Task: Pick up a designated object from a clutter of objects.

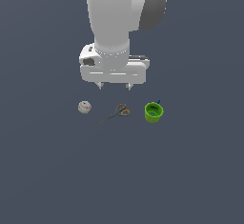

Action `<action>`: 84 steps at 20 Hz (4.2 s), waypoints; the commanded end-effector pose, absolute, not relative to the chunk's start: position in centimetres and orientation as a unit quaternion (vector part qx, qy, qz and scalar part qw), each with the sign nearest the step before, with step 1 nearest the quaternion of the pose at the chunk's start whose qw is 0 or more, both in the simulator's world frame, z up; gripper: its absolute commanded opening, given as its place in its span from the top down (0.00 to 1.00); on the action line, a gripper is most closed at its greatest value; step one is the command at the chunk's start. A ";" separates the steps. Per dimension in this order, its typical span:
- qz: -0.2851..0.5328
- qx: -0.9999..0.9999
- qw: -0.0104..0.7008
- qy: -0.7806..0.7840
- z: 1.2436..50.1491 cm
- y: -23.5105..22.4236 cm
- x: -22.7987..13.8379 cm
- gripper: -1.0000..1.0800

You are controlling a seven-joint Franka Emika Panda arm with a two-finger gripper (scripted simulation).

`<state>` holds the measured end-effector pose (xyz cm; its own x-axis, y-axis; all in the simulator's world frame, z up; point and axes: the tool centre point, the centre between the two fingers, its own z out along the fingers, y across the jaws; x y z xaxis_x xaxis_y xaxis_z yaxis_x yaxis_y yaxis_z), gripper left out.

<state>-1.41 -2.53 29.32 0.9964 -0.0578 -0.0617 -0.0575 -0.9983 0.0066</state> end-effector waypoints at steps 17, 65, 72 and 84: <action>-0.031 0.999 0.012 -0.009 29.6 -3.0 -1.5 0.04; -0.002 0.838 -0.001 -0.546 6.5 -5.2 -8.3 0.04; 0.000 0.824 0.000 -0.567 5.8 -5.3 -8.8 0.04; 0.000 0.824 0.000 -0.566 3.4 -5.3 -8.9 0.04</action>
